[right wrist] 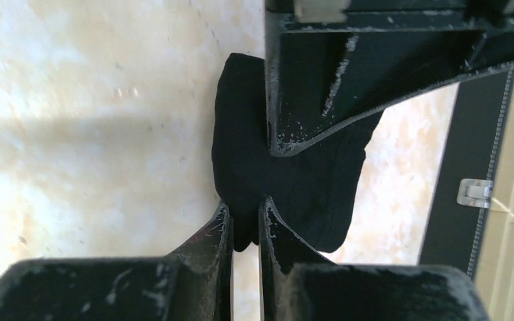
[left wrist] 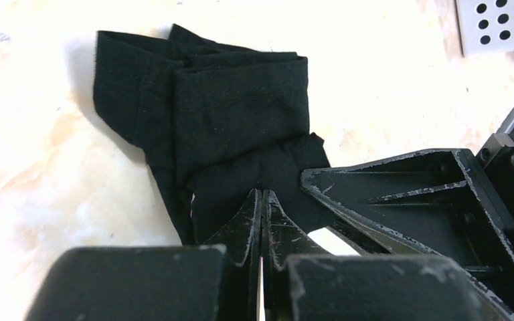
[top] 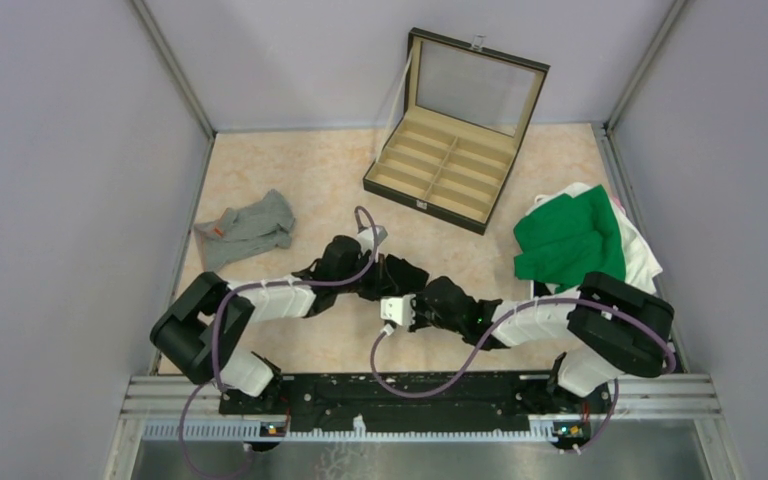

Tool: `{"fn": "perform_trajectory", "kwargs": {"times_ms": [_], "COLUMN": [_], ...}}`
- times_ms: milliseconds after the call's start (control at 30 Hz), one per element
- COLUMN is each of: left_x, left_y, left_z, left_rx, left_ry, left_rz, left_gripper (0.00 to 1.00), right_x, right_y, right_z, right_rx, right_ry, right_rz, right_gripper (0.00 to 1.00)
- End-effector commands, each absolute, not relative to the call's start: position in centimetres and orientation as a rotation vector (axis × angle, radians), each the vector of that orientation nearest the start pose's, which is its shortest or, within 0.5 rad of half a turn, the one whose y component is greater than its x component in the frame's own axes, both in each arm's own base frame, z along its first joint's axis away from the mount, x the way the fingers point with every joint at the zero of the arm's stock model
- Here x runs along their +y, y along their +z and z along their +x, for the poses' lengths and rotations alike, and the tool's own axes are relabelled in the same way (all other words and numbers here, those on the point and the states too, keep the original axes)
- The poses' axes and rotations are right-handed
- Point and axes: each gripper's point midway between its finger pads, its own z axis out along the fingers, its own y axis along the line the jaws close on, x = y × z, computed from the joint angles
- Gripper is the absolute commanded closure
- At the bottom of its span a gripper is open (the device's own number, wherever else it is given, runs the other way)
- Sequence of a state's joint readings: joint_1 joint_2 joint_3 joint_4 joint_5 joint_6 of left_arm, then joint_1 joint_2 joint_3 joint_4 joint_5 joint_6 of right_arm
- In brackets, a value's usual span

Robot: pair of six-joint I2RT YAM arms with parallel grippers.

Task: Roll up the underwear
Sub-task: Roll the underwear to the center of the board.

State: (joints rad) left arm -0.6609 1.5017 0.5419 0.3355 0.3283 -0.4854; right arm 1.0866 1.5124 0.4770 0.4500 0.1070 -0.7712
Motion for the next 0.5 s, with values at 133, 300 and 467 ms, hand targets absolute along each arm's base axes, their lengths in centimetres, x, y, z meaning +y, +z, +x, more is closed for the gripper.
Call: {"fn": "perform_trajectory", "kwargs": {"times_ms": [133,300,467], "left_x": [-24.4,-24.9,-25.0], "left_y": [5.9,6.6,5.3], "left_z": [23.1,22.2,21.1], "left_rx": [2.331,2.311,2.341], "left_ry": [-0.863,-0.923,-0.958], "left_rz": [0.328,0.394,0.419], "left_gripper": [1.0,0.99,1.0], "right_x": [32.6,33.1,33.5], "right_y": [5.0,5.9,6.0], "right_z": [17.2,15.5,14.3], "right_rx": [1.563,1.589,1.645], "right_ry": [0.461,0.614,0.717], "right_rz": [-1.537,-1.471,-1.446], "right_gripper": [1.0,1.0,1.0]}}
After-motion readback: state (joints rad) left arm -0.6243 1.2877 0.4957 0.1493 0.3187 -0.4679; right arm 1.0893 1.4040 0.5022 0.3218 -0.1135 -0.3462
